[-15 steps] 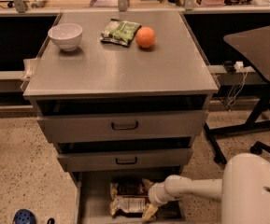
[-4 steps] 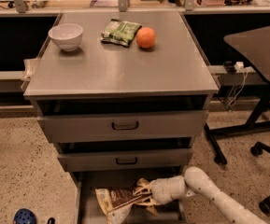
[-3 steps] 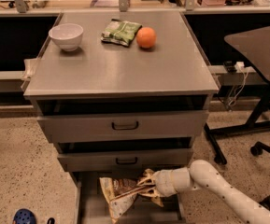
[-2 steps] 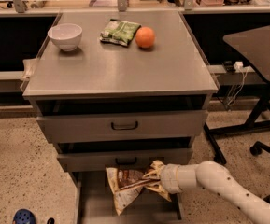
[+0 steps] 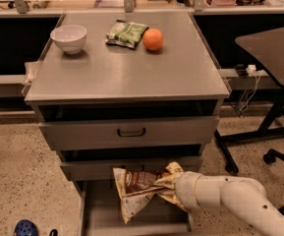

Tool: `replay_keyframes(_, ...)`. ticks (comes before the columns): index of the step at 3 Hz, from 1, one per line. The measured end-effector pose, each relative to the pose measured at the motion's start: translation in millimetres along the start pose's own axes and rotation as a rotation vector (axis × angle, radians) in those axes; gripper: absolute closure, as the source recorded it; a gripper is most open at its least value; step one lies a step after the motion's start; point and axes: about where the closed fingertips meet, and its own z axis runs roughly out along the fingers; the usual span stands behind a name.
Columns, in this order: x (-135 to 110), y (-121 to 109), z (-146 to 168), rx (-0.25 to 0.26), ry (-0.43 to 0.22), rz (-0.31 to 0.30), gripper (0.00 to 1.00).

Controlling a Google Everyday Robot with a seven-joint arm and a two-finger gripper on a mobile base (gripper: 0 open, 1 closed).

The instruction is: Pick brown chip bag from bottom drawer and place on counter

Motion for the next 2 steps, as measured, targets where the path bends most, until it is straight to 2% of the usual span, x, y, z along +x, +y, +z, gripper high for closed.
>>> replay_keyframes(1,5,-23,-12,-0.024,0.0,0.045,1.0)
replay_keyframes(2,-5,-75,-52,-0.07,-0.043,0.162,1.0)
